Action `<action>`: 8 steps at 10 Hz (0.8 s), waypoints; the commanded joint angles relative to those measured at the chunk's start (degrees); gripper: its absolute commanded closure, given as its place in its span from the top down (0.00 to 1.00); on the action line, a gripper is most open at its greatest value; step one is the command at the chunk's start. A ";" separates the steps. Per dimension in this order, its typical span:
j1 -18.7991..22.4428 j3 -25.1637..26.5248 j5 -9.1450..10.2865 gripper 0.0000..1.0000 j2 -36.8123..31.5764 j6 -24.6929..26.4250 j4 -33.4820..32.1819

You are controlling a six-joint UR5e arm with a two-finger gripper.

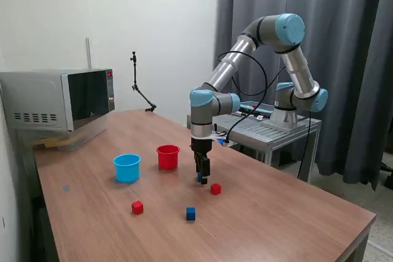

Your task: Place red objects in the red bin, and blue objects in the blue bin.

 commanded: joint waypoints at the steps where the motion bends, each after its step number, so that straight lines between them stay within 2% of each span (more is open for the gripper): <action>1: -0.04 0.37 0.00 1.00 -0.10 0.00 -0.74; 3: -0.13 0.19 0.00 1.00 -0.10 0.00 -0.92; 4: -0.39 0.28 0.00 0.00 -0.62 -0.09 -1.62; 8: -1.80 1.25 0.00 0.00 -1.59 -0.26 -1.80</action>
